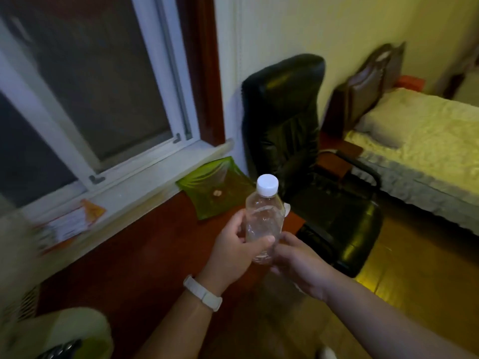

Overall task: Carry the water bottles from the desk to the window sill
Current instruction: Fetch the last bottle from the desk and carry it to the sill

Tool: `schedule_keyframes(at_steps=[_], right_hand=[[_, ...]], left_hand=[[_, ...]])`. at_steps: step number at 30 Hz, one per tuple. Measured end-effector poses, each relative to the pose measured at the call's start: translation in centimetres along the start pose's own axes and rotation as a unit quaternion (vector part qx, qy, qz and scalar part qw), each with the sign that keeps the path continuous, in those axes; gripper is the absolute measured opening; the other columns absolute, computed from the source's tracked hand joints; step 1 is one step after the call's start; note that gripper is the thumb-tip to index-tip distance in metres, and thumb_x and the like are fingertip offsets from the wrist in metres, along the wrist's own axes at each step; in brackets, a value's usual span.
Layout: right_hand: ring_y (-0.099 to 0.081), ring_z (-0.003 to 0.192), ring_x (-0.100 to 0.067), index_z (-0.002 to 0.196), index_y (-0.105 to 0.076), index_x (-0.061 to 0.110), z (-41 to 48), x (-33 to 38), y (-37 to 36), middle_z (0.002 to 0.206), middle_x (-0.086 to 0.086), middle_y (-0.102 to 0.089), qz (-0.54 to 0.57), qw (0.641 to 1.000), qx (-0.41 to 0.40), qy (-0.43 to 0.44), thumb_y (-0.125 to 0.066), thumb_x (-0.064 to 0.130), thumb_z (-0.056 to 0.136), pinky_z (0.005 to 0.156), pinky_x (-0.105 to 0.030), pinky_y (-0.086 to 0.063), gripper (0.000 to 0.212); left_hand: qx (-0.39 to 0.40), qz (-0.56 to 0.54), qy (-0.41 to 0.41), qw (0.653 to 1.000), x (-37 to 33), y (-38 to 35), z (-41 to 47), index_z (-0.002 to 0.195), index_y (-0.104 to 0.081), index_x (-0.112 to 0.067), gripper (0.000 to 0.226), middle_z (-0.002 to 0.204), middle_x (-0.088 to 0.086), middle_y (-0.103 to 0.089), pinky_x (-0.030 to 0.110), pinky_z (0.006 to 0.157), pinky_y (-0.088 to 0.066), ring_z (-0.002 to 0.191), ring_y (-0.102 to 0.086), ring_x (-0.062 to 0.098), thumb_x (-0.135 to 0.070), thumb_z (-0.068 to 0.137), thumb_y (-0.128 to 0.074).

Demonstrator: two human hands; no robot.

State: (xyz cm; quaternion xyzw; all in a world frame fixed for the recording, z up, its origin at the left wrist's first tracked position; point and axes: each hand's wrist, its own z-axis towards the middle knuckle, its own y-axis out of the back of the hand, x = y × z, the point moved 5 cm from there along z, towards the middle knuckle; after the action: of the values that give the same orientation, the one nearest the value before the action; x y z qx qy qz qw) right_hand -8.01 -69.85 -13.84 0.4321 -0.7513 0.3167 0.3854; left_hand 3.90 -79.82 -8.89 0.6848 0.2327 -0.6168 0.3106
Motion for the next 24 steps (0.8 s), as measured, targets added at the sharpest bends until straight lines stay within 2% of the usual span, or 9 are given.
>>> schedule_keyframes(at_steps=[2, 4, 7, 11, 14, 17, 20, 24], right_hand=[[-0.066, 0.109, -0.030, 0.120, -0.059, 0.028, -1.2, -0.1, 2.4, 0.113, -0.011, -0.072, 0.017, 0.999, -0.030, 0.001, -0.070, 0.023, 0.077, 0.092, -0.044, -0.052, 0.045], [-0.066, 0.112, -0.035, 0.122, -0.058, 0.024, -2.7, -0.2, 4.8, 0.113, -0.012, -0.072, 0.027, 0.998, -0.061, 0.007, -0.068, 0.018, 0.082, 0.094, -0.043, -0.050, 0.041], [-0.070, 0.103, -0.028, 0.121, -0.058, 0.023, -5.6, -0.4, 8.7, 0.106, -0.007, -0.075, 0.043, 0.993, -0.107, 0.021, -0.066, 0.016, 0.086, 0.090, -0.040, -0.051, 0.036], [-0.071, 0.103, -0.023, 0.122, -0.058, 0.025, -9.6, -1.8, 14.9, 0.105, -0.002, -0.076, 0.069, 0.984, -0.158, 0.032, -0.070, 0.022, 0.084, 0.098, -0.047, -0.052, 0.040], [-0.069, 0.105, -0.022, 0.125, -0.057, 0.024, -13.0, -3.1, 20.2, 0.111, -0.003, -0.074, 0.100, 0.976, -0.190, 0.043, -0.072, 0.024, 0.081, 0.089, -0.041, -0.052, 0.047], [-0.071, 0.098, -0.019, 0.125, -0.056, 0.026, -17.1, -4.0, 25.6, 0.111, -0.003, -0.074, 0.123, 0.967, -0.218, 0.054, -0.073, 0.032, 0.069, 0.075, -0.031, -0.051, 0.059], [-0.070, 0.102, -0.021, 0.125, -0.056, 0.026, -20.9, -5.6, 31.4, 0.109, -0.002, -0.075, 0.141, 0.957, -0.247, 0.062, -0.071, 0.032, 0.067, 0.075, -0.031, -0.051, 0.060], [-0.069, 0.101, -0.024, 0.123, -0.057, 0.025, -26.1, -7.7, 38.8, 0.103, -0.002, -0.075, 0.174, 0.937, -0.295, 0.071, -0.070, 0.035, 0.067, 0.077, -0.034, -0.051, 0.058]], left_hand=[[0.037, 0.003, 0.003, 0.999, -0.5, -2.5, 0.7, 0.124, -0.058, -0.039, 0.056, 0.118, -0.009, -0.070, 0.041, 0.095, -0.056, 0.112, -0.067, 0.010, -0.028, 0.074, -0.081], [0.066, 0.004, 0.004, 0.998, -1.0, -5.2, 1.1, 0.125, -0.057, -0.040, 0.058, 0.120, -0.011, -0.069, 0.044, 0.098, -0.055, 0.114, -0.065, 0.010, -0.034, 0.072, -0.080], [0.102, 0.015, -0.007, 0.995, -2.0, -9.9, 1.6, 0.124, -0.057, -0.042, 0.058, 0.121, -0.012, -0.067, 0.043, 0.100, -0.054, 0.118, -0.062, 0.009, -0.038, 0.070, -0.079], [0.166, 0.024, -0.014, 0.986, -3.4, -17.7, 1.4, 0.126, -0.056, -0.039, 0.056, 0.121, -0.012, -0.067, 0.039, 0.099, -0.053, 0.116, -0.061, 0.007, -0.033, 0.075, -0.078], [0.209, 0.040, -0.020, 0.977, -4.6, -24.3, 0.9, 0.125, -0.056, -0.041, 0.052, 0.117, -0.014, -0.068, 0.030, 0.092, -0.054, 0.111, -0.063, 0.004, -0.027, 0.080, -0.078], [0.252, 0.044, -0.015, 0.967, -6.2, -31.2, -0.3, 0.126, -0.056, -0.038, 0.050, 0.115, -0.015, -0.069, 0.017, 0.081, -0.052, 0.105, -0.064, -0.002, -0.024, 0.083, -0.077], [0.293, 0.049, -0.026, 0.955, -7.7, -38.4, -1.5, 0.126, -0.057, -0.034, 0.049, 0.115, -0.014, -0.069, 0.010, 0.075, -0.051, 0.103, -0.063, -0.005, -0.020, 0.083, -0.077], [0.327, 0.070, -0.050, 0.941, -9.0, -47.8, -3.1, 0.126, -0.056, -0.036, 0.054, 0.119, -0.014, -0.066, 0.019, 0.083, -0.051, 0.110, -0.061, 0.002, -0.033, 0.077, -0.078]])
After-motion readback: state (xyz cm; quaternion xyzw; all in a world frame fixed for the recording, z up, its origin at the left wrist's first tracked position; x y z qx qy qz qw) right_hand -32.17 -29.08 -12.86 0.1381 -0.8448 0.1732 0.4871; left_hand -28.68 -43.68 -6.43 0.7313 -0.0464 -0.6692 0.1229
